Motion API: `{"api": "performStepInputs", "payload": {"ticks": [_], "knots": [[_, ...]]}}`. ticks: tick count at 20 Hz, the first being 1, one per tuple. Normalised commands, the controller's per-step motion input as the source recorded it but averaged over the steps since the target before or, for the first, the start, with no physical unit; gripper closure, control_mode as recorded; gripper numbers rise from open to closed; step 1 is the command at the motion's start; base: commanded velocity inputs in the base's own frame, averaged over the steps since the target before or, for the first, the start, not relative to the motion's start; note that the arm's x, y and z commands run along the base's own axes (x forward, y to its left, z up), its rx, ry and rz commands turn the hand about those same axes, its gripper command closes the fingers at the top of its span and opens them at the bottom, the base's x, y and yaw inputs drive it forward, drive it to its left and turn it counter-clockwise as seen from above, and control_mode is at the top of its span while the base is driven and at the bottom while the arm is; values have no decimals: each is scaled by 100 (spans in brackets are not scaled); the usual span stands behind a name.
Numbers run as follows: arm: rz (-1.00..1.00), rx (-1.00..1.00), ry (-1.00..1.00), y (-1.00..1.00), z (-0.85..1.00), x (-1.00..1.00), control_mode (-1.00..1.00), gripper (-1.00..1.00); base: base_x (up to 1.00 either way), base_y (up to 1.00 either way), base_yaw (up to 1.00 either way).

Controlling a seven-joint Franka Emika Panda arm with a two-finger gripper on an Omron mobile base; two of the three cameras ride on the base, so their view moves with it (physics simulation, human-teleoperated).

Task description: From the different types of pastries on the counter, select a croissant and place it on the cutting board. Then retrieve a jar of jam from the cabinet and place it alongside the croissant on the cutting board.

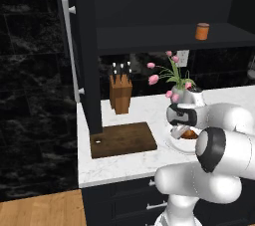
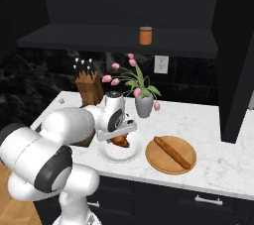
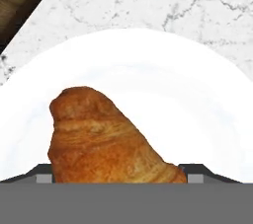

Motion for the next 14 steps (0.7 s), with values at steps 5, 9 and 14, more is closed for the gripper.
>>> {"api": "performStepInputs", "payload": {"ticks": [5, 9, 14], "knots": [[26, 0, 9, 75, 93, 0, -100, 100, 0, 0, 0], [32, 2, 15, 76, 32, 1, -100, 100, 0, 0, 0], [30, 1, 2, 73, 5, 10, -100, 100, 0, 0, 0]]}}
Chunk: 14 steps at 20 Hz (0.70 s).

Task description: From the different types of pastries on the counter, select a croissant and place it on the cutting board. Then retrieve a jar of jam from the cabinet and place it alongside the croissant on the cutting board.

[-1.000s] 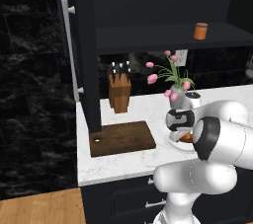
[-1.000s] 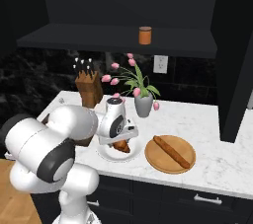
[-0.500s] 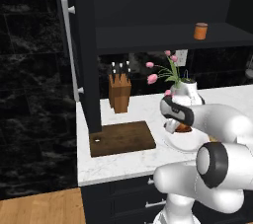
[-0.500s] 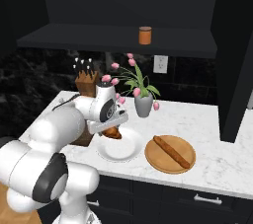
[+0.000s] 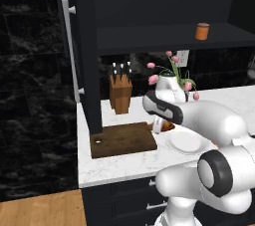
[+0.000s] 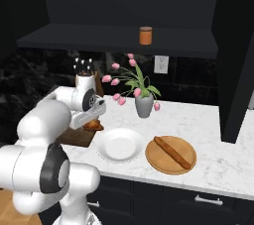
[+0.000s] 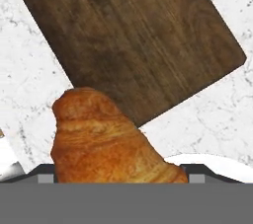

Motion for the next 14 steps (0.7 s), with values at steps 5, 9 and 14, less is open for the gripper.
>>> {"api": "performStepInputs", "payload": {"ticks": [5, 9, 14], "knots": [[23, 0, 0, 57, 4, 14, -100, 100, 0, 0, 0], [19, -4, 0, 57, -26, 27, -100, 100, 0, 0, 0], [22, -2, 0, 46, -40, 40, -100, 100, 0, 0, 0]]}}
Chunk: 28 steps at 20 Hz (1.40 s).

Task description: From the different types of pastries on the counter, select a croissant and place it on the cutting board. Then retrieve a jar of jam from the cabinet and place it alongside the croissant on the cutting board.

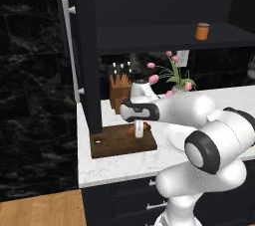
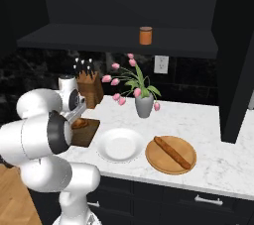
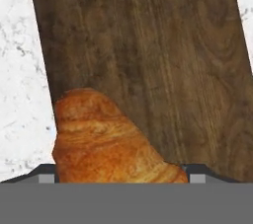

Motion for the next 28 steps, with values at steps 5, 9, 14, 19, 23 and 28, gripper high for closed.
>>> {"api": "performStepInputs", "payload": {"ticks": [5, 9, 14, 19, 23, 28], "knots": [[19, 0, -1, 24, -3, 30, -100, 100, 0, 0, 0], [18, 0, 0, 16, -8, 32, -100, 100, 0, 0, 0], [18, 0, 0, 20, -35, 16, -100, 100, 0, 0, 0], [17, 0, 0, 21, -35, 19, -100, -100, 0, 0, 0], [14, 0, -4, 12, 19, -9, -100, -100, 0, 0, 0], [9, 0, -6, 7, 69, -24, -100, -100, 0, 0, 0]]}}
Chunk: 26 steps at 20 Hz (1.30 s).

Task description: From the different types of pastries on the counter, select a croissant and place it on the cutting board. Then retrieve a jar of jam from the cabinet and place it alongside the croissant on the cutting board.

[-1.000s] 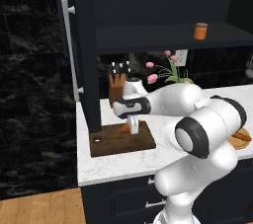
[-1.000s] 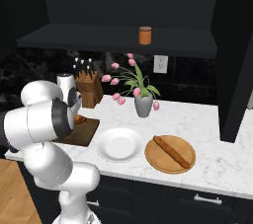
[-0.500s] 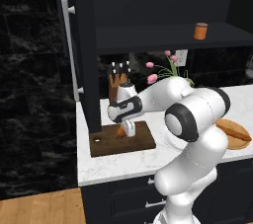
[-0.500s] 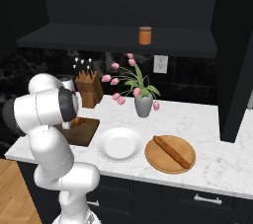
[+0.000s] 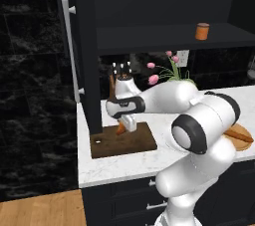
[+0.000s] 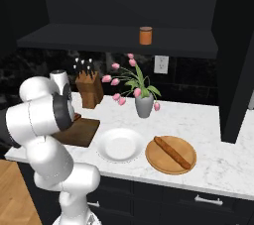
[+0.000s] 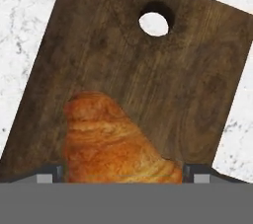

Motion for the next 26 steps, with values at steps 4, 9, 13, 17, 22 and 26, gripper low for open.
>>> {"api": "performStepInputs", "payload": {"ticks": [4, 9, 13, 17, 22, 26], "knots": [[5, 0, 2, 7, 5, -8, -100, -100, 0, 0, 0], [2, 1, -4, -2, 63, -21, -100, -100, 0, 0, 0], [-1, 0, -14, -16, 97, -53, -100, -100, 0, 0, 0], [-13, 1, -8, -32, 74, -51, -100, -100, 0, 0, 0], [-29, 5, -11, -53, 90, -25, -100, -100, 0, 0, 0], [-38, 8, -21, -65, 82, -17, -100, -100, 0, 0, 0]]}}
